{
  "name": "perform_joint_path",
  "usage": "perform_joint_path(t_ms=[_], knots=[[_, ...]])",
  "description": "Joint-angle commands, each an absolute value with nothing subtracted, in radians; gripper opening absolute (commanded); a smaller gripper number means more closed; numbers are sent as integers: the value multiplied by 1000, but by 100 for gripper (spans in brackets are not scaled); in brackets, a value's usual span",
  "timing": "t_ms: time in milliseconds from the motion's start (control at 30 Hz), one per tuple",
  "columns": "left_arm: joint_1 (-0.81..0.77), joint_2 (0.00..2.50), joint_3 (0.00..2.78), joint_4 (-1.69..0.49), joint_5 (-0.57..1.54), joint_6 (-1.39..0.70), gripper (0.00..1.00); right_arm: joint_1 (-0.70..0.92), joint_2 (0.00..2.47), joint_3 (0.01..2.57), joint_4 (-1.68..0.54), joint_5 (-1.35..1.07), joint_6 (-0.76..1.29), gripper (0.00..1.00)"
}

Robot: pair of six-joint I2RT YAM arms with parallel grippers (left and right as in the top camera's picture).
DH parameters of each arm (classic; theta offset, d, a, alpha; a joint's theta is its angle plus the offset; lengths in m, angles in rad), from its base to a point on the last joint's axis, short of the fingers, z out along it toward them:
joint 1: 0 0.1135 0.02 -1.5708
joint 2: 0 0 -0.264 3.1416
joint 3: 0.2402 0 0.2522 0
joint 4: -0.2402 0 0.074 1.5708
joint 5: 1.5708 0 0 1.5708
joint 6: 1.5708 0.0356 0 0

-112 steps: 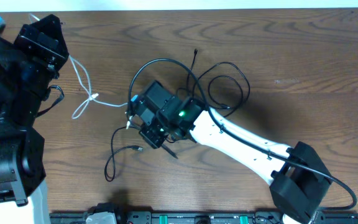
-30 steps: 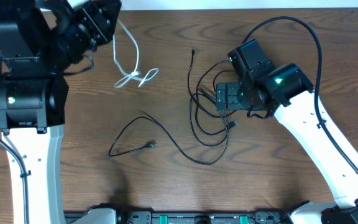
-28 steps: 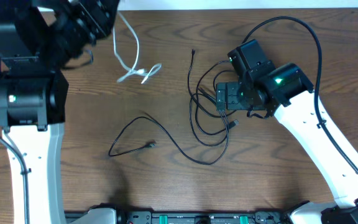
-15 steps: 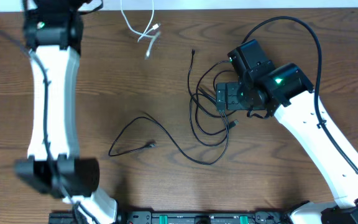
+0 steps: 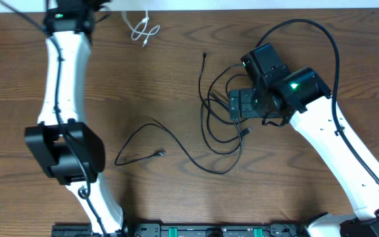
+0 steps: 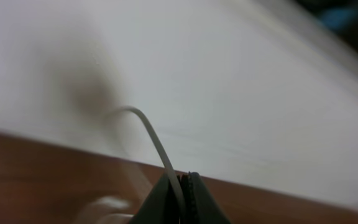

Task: Untangle cables
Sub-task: 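Carry the white cable to the top-left table corner with the left gripper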

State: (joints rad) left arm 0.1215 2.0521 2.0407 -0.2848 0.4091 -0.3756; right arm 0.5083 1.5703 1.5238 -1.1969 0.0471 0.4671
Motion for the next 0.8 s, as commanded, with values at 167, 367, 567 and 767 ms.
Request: perform_joint_path(t_ms=[167, 367, 567, 767], knots=[[383, 2145, 2063, -473, -68, 12, 95, 513, 1571, 1511, -1215, 49, 447, 99], [497, 2160, 2063, -647, 67, -46, 96, 513, 1573, 1510, -1215, 30, 447, 99], [506, 2160, 2061, -779, 441, -110, 96, 513, 1573, 1509, -1215, 22, 447, 99], [374, 2160, 2016, -829, 522, -72, 96, 513, 1574, 1509, -1208, 23, 447, 99]])
